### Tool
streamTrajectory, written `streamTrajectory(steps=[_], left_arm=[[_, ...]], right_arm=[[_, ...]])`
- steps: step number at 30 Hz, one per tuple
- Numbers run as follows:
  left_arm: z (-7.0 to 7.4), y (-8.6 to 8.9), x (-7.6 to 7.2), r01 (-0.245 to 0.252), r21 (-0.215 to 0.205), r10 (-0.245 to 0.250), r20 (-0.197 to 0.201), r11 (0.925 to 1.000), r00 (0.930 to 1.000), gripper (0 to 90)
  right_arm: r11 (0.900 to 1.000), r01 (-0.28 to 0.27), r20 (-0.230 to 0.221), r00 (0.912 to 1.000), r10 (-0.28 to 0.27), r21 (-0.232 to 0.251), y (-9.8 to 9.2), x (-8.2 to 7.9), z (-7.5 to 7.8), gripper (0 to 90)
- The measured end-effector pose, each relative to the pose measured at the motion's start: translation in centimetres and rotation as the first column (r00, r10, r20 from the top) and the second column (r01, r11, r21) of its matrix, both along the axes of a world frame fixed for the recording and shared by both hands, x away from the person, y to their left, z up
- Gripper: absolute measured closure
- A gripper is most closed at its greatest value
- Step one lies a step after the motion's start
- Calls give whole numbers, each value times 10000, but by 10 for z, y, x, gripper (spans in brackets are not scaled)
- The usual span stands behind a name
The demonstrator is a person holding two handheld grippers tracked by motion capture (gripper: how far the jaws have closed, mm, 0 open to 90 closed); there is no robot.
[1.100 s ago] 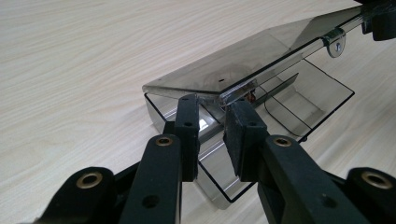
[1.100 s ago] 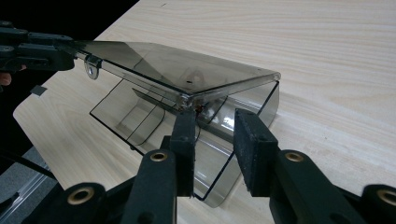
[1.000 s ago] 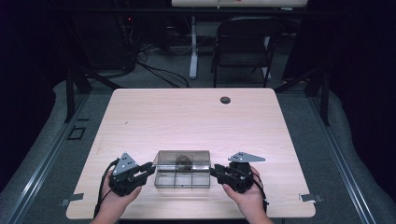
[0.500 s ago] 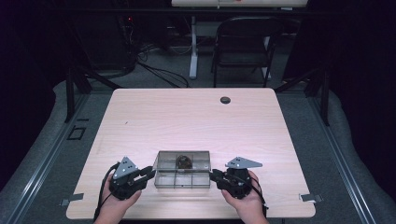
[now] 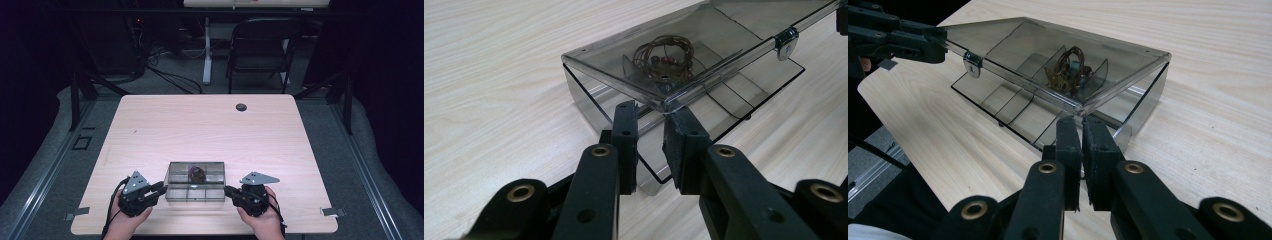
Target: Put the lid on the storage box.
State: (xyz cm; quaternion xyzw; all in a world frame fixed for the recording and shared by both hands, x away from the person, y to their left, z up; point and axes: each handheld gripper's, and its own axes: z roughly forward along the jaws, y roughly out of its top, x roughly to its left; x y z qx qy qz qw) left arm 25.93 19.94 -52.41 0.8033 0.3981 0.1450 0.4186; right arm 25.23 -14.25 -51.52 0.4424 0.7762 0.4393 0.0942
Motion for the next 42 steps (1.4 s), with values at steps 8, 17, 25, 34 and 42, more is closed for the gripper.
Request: streamTrajectory(steps=[8,17,25,34,42], left_arm=[[-4,1,-1,45,-46,-46,-167,10000,9998,758],[-8,3,-4,169,-166,-175,-406,9997,9990,778],[-10,4,-7,188,-133,-194,-456,9997,9988,790],[-14,7,-7,242,-183,-255,-725,9995,9970,801],[-17,6,-7,199,-191,-214,-821,9996,9964,793]], right_arm=[[10000,-50,-51,10000,50,41,1,0,-4,876],[9998,-77,-66,9999,76,-176,4,-1,-9,870],[9997,-127,-130,9998,124,-214,4,-1,-12,866],[9993,-192,-247,9995,184,-321,5,0,-16,857],[9994,-177,-311,9994,168,-287,6,0,-19,843]])
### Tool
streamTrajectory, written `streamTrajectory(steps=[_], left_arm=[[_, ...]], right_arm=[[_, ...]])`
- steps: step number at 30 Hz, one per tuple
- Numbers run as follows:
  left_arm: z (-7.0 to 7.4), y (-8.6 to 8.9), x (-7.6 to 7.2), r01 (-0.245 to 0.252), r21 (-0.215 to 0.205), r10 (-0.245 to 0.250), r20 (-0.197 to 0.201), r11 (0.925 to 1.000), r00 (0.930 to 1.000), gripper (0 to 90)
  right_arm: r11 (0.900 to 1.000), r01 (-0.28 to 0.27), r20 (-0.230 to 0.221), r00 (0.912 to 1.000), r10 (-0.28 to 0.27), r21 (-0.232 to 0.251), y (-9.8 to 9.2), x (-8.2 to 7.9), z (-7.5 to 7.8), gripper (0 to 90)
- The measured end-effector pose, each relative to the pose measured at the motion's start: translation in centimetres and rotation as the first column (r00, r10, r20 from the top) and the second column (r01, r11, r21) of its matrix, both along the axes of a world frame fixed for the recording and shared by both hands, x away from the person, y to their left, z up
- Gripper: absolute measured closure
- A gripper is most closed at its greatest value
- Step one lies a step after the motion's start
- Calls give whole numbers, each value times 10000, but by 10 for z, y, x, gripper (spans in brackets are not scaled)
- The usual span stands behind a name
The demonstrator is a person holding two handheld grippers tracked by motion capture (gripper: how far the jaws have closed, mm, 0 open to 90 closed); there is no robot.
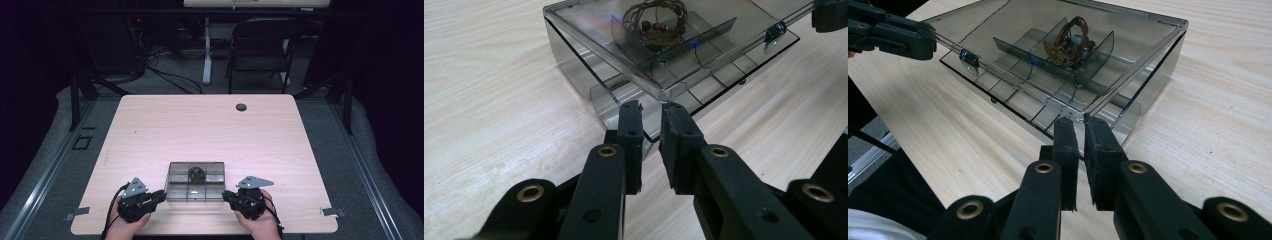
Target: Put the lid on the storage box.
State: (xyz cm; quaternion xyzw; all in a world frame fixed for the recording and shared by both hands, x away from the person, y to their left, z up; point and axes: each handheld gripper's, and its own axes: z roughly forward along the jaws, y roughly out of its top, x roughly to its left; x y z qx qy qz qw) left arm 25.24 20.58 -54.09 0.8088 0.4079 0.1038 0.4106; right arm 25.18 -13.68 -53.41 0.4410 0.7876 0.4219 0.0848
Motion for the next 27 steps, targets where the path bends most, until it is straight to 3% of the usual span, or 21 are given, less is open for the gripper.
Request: streamTrajectory(steps=[14,27], left_arm=[[-5,-3,1,186,40,-186,-204,9998,9996,774],[-9,-5,1,211,135,-205,-412,9997,9989,719]], right_arm=[[9990,-80,-30,10000,79,-433,2,0,-6,803],[9985,-106,-78,9999,102,-532,5,0,-11,739]])
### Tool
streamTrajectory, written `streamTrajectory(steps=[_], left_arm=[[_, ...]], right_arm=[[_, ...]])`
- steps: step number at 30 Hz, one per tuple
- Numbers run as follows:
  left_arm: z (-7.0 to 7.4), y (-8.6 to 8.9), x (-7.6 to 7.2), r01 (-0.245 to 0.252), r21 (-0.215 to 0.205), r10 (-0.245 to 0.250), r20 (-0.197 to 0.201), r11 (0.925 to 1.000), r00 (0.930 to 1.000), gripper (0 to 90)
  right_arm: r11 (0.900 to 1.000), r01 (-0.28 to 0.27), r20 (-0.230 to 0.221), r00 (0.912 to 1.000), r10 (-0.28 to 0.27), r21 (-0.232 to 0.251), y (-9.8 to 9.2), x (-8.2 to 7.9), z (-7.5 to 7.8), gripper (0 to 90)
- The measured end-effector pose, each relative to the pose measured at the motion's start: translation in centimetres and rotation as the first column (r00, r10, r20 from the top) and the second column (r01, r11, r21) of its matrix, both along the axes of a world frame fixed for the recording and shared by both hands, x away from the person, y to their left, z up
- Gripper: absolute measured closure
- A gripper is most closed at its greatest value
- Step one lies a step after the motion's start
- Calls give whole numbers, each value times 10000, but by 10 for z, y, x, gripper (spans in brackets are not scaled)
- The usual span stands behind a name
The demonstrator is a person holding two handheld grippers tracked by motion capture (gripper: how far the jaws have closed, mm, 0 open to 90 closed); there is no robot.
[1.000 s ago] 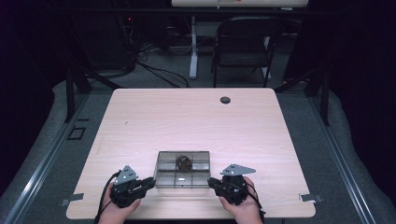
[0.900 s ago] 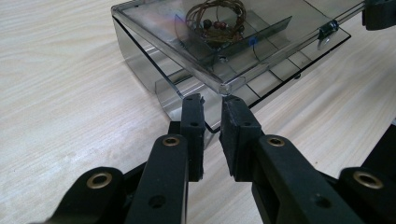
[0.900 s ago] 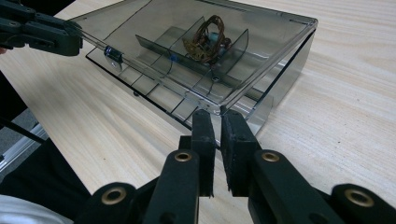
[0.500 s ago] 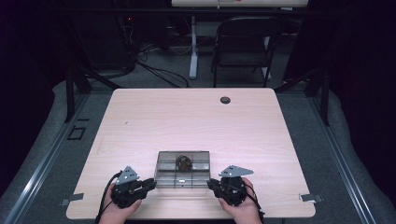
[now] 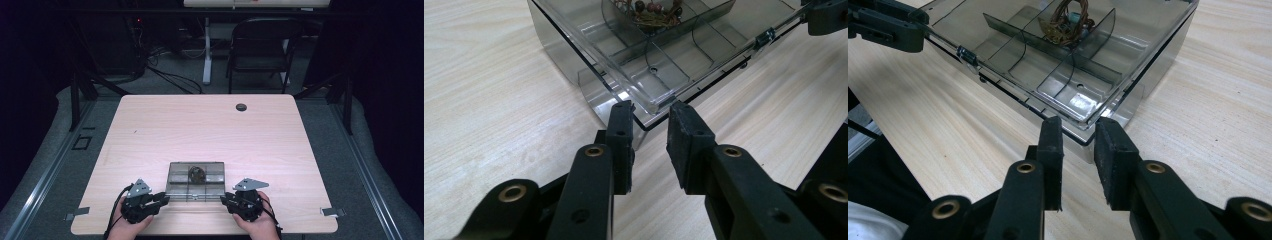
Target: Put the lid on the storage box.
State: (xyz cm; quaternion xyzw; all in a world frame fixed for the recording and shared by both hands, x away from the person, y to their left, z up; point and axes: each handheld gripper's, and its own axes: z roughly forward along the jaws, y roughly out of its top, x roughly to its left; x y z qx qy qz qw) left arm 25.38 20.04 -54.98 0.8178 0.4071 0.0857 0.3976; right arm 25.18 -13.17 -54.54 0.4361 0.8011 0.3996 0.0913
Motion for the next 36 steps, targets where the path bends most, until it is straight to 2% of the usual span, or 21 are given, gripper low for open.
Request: streamTrajectory(steps=[4,17,18,29,36], left_arm=[[-1,0,1,9,34,-9,-50,10000,10000,696],[-4,-1,2,-19,68,20,-164,10000,9999,670],[-4,-2,1,-143,115,143,-49,9998,9999,665],[-5,-2,2,-156,92,157,-154,9998,9998,647],[-6,-2,3,-6,-46,4,-324,10000,9995,592]], right_arm=[[9996,-100,52,9999,102,-253,1,0,0,735],[9996,-1,4,10000,1,-293,2,0,-3,709],[9994,-41,-17,10000,41,-339,2,0,-3,706],[9997,-22,-55,10000,21,-238,2,-1,-3,697],[10000,-21,-79,10000,21,-39,0,0,-2,630]])
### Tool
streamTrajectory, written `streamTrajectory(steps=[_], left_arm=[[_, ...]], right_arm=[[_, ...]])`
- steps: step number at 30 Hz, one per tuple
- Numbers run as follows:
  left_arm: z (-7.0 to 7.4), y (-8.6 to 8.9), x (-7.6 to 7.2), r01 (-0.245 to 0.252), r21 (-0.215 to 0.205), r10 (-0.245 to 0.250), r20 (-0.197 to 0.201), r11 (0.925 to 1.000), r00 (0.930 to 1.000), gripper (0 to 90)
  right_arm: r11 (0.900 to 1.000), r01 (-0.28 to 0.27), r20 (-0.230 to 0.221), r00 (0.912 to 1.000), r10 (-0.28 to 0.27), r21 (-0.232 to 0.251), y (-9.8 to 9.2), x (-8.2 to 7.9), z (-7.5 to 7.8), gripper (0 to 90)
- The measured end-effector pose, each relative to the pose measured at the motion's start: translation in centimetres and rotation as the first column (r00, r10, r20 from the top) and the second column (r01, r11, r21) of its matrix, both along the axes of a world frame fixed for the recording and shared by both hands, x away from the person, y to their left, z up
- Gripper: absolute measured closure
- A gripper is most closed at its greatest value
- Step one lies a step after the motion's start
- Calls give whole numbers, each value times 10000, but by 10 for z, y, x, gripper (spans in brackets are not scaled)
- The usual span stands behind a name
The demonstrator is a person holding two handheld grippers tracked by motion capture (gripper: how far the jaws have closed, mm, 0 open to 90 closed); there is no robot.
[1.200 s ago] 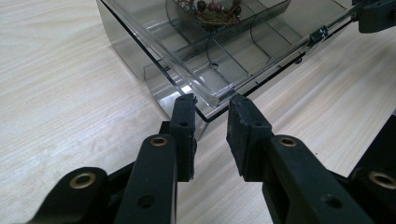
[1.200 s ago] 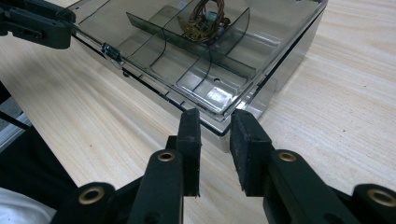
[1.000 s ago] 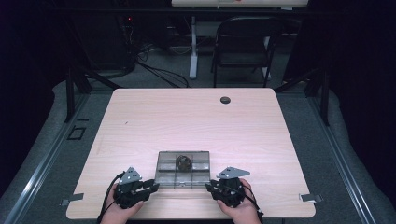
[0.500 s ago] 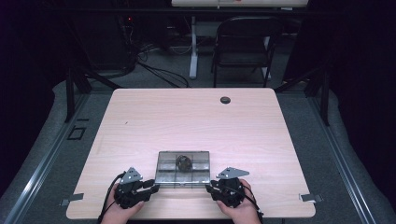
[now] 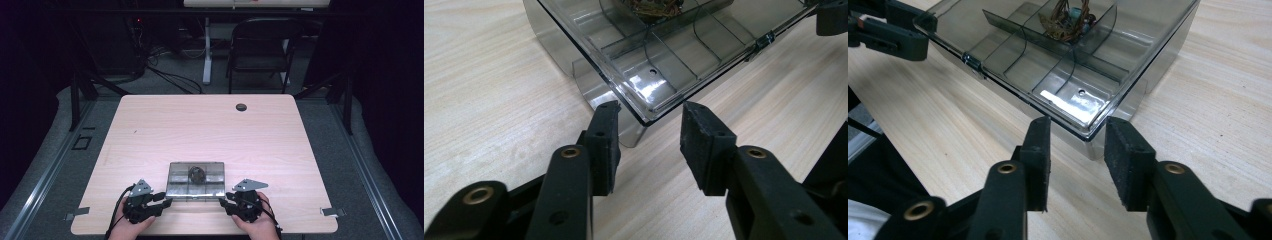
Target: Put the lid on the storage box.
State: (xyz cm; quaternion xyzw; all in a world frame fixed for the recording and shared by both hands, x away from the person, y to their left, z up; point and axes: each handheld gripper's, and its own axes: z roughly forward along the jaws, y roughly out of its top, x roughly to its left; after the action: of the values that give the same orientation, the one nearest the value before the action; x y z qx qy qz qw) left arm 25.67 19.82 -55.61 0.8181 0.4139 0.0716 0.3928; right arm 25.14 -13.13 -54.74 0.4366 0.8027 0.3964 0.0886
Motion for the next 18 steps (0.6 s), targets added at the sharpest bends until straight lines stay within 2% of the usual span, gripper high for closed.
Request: streamTrajectory(steps=[2,6,12,16,18], left_arm=[[0,0,0,-19,-54,19,0,10000,10000,556],[1,0,0,-105,-160,106,40,9998,9999,537],[6,3,0,-42,-370,42,6,9993,10000,541],[8,5,1,-210,-470,217,141,9987,9997,541],[9,7,2,-160,-567,164,57,9983,9998,541]], right_arm=[[9999,55,-132,9999,-54,140,0,0,1,591],[9995,51,-67,10000,-49,297,-1,0,0,552],[9993,19,75,10000,-22,373,-2,0,4,545],[9981,233,68,9997,-238,577,-6,0,7,545],[9976,267,92,9996,-273,638,-7,1,7,545]])
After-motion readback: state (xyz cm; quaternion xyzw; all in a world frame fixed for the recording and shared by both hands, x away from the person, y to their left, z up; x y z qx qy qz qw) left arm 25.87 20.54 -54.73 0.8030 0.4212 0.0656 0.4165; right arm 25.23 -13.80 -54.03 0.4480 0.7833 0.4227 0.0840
